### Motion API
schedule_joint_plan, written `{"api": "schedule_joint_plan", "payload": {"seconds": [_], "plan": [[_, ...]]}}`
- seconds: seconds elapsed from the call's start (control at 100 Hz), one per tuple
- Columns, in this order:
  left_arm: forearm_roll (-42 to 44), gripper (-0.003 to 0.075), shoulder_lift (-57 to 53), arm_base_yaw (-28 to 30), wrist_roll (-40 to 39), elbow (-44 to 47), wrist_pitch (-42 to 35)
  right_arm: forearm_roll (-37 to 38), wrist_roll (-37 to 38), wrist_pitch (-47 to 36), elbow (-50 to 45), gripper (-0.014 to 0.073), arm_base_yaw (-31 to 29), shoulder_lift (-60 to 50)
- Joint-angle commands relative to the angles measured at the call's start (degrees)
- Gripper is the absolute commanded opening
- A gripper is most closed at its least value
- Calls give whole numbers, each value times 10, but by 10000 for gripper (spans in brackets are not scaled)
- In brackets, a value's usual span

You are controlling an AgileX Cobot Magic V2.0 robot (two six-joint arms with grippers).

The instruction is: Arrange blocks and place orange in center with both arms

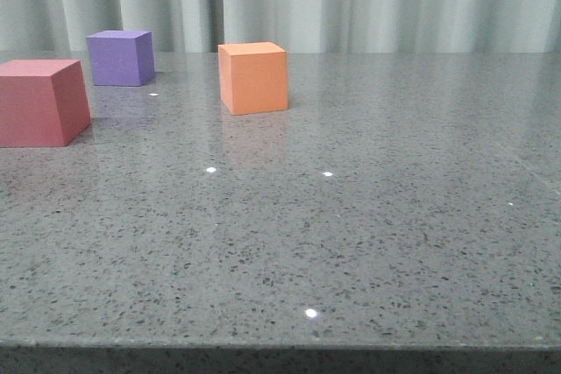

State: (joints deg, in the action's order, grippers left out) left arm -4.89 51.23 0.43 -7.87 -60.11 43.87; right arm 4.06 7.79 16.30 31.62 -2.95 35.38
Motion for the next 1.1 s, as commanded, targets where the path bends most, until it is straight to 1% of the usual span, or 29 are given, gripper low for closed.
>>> {"api": "schedule_joint_plan", "payload": {"seconds": [0.0, 0.06, 0.11, 0.18, 0.25, 0.28, 0.29, 0.3, 0.32, 0.33, 0.37, 0.42, 0.47, 0.51, 0.59, 0.73, 0.83, 0.95, 1.09], "plan": [[-10, -20, 7, 0, 0, -20, -30, 10, -7, -42, 14, -69, -2, 0], [-10, -17, 14, 0, 0, -20, -26, 10, -7, -42, 14, -69, -2, 0], [-10, -1, 17, 0, 0, -20, -24, 10, -7, -42, 14, -69, -2, 0], [-10, 71, 21, 0, 0, -20, -16, 10, -7, -42, 14, -69, -2, 0], [-10, 198, 24, 0, 0, -20, -8, 10, -7, -42, 14, -69, -2, 0], [-10, 280, 24, 0, 0, -19, -6, 10, -7, -42, 14, -69, -2, 0], [-8, 297, 24, 0, 0, -19, -6, 10, -7, -42, 14, -69, -2, 0], [-7, 333, 24, 0, 0, -19, -6, 10, -7, -42, 14, -69, -2, 0], [-6, 369, 24, 0, 0, -19, -6, 10, -7, -42, 14, -69, -2, 0], [-5, 404, 24, 0, 0, -19, -6, 10, -7, -42, 14, -69, -2, 0], [-2, 505, 24, 0, 0, -18, -6, 10, -7, -42, 14, -69, -2, 0], [1, 594, 24, 0, 0, -18, -5, 10, -7, -42, 14, -69, -2, 0], [2, 643, 24, 0, 0, -18, -6, 10, -7, -42, 14, -69, -2, 0], [1, 655, 24, 0, 0, -18, -8, 10, -7, -42, 14, -69, -2, 0], [-23, 654, 24, 0, 0, -18, -8, 10, -7, -42, 14, -69, -2, 0], [-28, 650, 34, 0, 0, -18, -11, 10, -7, -42, 14, -69, -2, 0], [-54, 650, 50, -2, 0, -19, -17, 10, -7, -42, 14, -69, -2, 0], [-71, 650, 74, -39, 0, -26, -55, 10, -7, -42, 14, -69, -2, 0], [-74, 638, 122, -120, -1, -57, -93, 10, -7, -42, 14, -69, -2, 0]]}}
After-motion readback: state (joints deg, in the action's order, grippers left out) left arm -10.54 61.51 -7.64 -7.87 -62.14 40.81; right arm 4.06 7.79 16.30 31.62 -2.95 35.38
